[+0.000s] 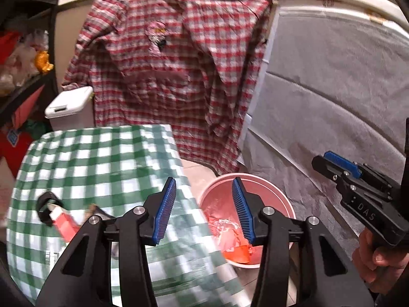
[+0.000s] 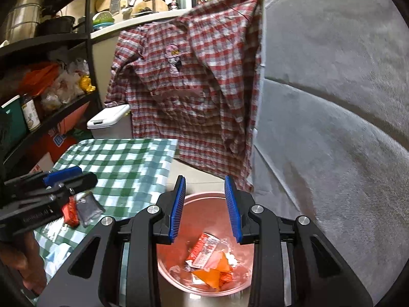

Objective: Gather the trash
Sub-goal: 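Move the left tool to the black strap while the right tool reaches the red box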

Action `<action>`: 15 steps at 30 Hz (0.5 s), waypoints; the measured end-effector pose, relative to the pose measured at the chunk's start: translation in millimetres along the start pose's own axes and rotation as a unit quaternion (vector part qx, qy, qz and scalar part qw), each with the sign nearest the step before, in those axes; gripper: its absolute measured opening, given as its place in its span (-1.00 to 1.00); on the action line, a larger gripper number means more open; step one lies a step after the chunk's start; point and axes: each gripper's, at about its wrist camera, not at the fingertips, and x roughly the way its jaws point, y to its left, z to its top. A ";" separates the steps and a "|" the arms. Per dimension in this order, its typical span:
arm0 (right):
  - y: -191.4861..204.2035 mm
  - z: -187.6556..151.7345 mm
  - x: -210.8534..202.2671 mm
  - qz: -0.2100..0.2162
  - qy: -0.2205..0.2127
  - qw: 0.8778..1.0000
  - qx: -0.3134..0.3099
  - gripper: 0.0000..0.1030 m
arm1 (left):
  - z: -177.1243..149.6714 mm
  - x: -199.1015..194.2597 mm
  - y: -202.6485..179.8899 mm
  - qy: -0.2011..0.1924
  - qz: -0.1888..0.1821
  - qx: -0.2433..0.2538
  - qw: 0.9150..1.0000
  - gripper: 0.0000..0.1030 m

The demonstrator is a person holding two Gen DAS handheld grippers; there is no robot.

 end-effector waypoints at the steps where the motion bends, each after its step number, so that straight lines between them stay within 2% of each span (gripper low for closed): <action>1: 5.1 0.8 -1.2 0.003 -0.002 1.000 -0.002 -0.37 | 2.0 -5.5 6.1 -0.004 0.003 -0.004 1.000 -0.18; 6: 37.6 3.7 -6.0 0.031 -0.011 0.999 -0.013 -0.41 | 11.3 -41.8 52.5 -0.024 0.032 -0.027 0.999 -0.29; 9: 55.7 3.3 -6.8 0.049 -0.012 0.999 -0.020 -0.58 | 15.5 -65.6 83.9 -0.033 0.058 -0.040 0.997 -0.30; 11: 68.4 4.2 -6.4 0.065 -0.014 0.998 -0.021 -0.66 | 19.3 -81.4 107.0 -0.034 0.060 -0.055 0.996 -0.30; 15: 91.3 8.3 -4.7 0.090 -0.029 0.995 -0.028 -0.74 | 35.6 -105.5 142.9 -0.041 0.096 -0.036 0.994 -0.33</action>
